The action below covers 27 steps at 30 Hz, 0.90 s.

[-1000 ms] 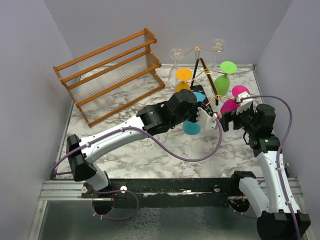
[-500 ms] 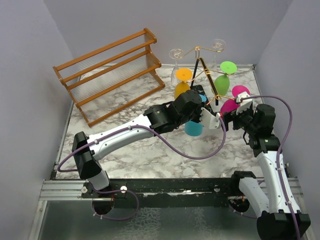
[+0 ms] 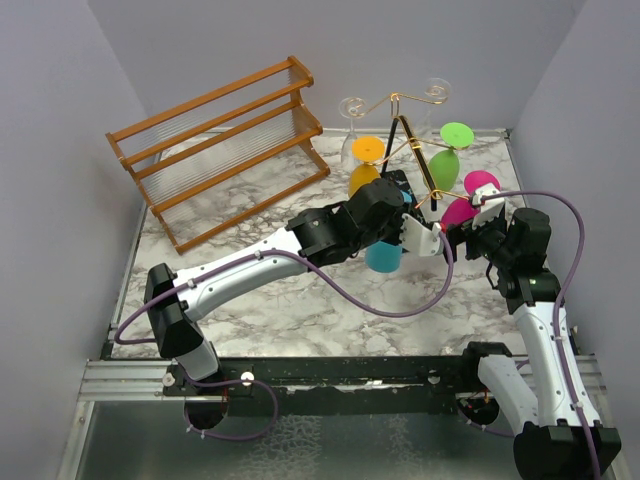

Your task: Place the wine glass upside down on the wine glass rack

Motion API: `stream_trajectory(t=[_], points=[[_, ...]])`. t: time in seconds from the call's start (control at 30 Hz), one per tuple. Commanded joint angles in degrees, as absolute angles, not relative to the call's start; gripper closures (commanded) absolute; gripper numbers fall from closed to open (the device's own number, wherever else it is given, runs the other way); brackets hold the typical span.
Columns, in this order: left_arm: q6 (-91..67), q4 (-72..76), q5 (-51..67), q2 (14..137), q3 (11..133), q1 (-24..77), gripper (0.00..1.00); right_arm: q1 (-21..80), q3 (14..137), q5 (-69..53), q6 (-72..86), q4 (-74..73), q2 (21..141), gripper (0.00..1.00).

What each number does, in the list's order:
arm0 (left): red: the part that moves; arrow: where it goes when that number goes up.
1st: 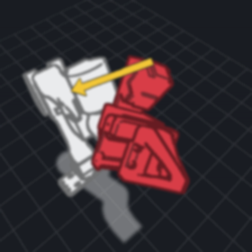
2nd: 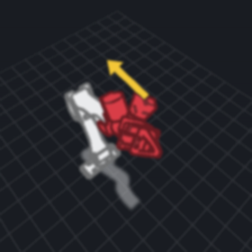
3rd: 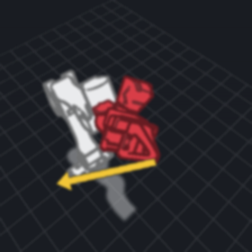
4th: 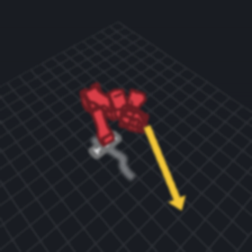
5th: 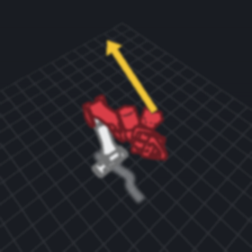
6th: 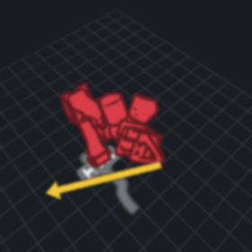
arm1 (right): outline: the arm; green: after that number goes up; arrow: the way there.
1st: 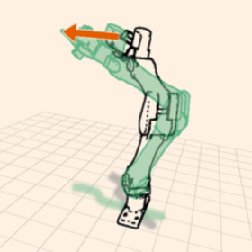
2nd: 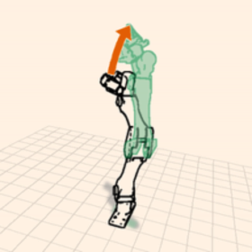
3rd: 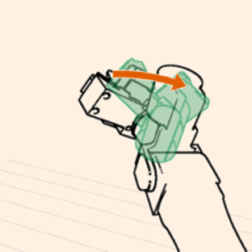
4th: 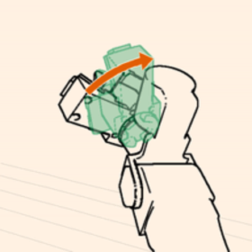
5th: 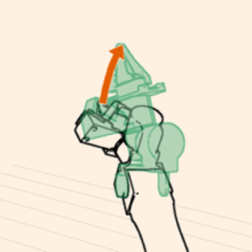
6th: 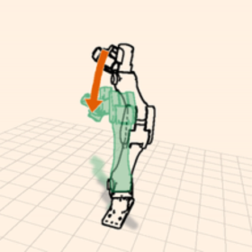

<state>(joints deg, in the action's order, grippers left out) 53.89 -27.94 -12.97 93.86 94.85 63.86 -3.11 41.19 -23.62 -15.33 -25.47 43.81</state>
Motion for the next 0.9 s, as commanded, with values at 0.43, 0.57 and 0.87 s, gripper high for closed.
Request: stream_trajectory(t=[0.43,0.57,0.87], points=[[49.96,-28.80,-9.01,92.69,97.63,63.72,0.75,-3.41,41.26,-24.60,-16.44,-24.11,43.15,0.05],[49.36,-29.20,-8.24,92.47,97.96,63.63,0.71,-3.43,41.24,-24.61,-16.51,-24.10,43.15,0.05],[47.30,-30.29,-5.91,92.08,98.86,63.29,0.66,-3.43,41.11,-24.67,-16.61,-24.06,43.09,0.05]])
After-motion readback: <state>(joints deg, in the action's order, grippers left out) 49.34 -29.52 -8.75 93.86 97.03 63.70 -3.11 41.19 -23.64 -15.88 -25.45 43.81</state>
